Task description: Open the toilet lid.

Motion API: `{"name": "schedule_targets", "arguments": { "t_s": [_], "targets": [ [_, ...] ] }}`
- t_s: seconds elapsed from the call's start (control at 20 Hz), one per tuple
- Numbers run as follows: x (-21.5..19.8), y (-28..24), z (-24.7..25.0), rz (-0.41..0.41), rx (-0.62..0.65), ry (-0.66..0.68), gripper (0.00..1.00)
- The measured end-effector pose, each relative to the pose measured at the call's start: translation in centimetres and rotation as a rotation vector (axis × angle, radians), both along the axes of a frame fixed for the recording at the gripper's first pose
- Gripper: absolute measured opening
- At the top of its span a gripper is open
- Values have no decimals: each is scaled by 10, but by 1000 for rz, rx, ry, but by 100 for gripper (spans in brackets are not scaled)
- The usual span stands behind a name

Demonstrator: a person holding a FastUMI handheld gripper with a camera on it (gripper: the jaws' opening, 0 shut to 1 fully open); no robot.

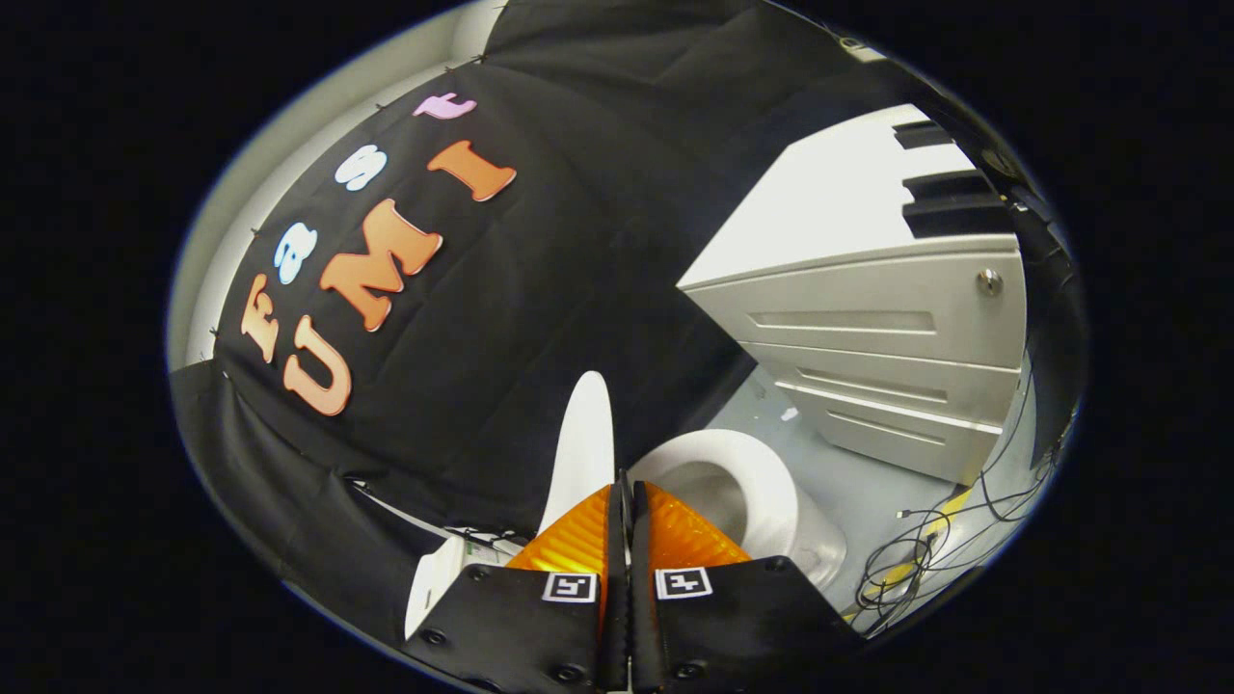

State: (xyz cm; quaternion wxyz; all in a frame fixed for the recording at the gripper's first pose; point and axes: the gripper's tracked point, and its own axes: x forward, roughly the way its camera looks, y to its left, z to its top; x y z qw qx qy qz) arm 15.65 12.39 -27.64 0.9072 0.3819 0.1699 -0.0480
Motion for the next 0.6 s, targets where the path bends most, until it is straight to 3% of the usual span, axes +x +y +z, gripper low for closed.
{"name": "schedule_targets", "arguments": {
  "t_s": [0.25,0.45,0.6],
  "targets": [
    [11,62,66,67,-142,-75,9],
    [10,94,82,99,-333,-62,9],
    [10,116,99,123,-397,-90,9]
  ]
}}
